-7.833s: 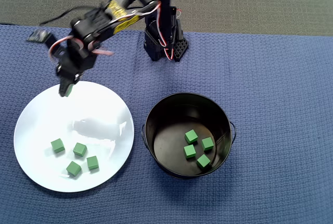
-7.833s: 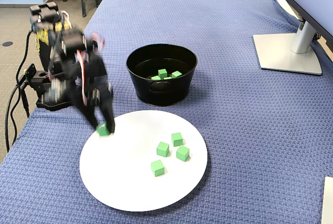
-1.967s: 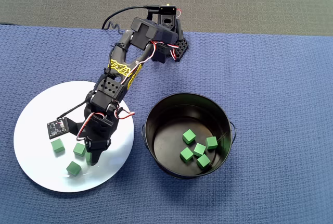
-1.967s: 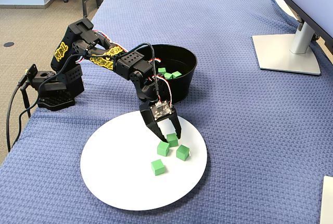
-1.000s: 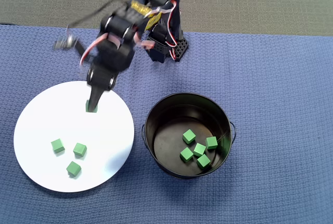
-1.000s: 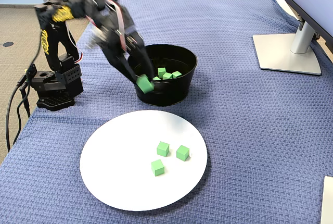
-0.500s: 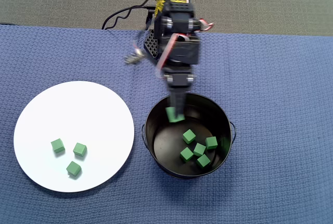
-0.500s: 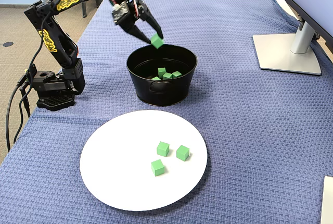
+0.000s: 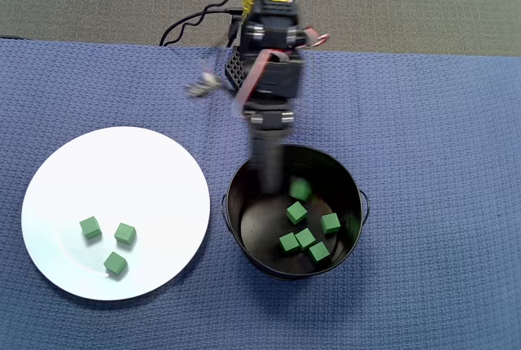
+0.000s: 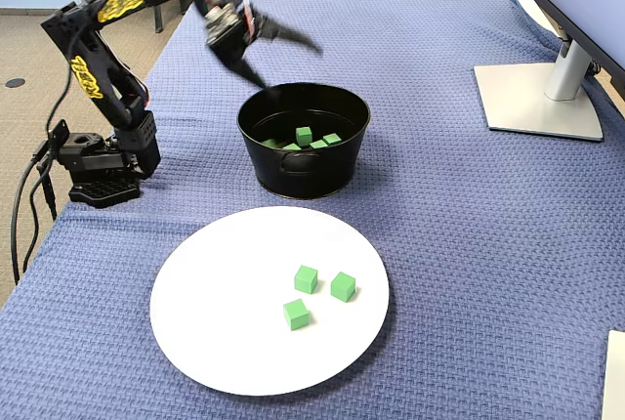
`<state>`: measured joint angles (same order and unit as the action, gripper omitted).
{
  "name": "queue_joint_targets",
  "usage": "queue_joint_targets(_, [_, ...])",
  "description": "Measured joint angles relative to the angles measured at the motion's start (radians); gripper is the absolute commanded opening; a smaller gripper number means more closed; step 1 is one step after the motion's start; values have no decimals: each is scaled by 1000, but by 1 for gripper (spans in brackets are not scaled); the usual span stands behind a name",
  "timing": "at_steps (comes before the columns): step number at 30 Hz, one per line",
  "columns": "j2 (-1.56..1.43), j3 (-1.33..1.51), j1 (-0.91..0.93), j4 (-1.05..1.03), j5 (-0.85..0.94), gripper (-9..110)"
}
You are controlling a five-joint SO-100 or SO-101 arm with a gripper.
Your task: Pick up the green cubes from the white plate and place them in the black recipient
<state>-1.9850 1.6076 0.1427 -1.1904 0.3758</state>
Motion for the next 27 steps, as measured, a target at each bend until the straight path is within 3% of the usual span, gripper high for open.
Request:
queue_joint_targets(2, [9, 17, 144, 48, 37, 9])
queue_joint_targets(7, [103, 66, 413, 152, 106, 0])
queue_joint_targets(13, [296, 60, 543, 189, 127, 3])
queue_joint_targets(19, [449, -2, 552, 206, 173, 8])
queue_joint_targets(23, [503, 0, 546, 302, 371, 14])
queue_joint_targets(27, [505, 75, 520, 448, 719, 21])
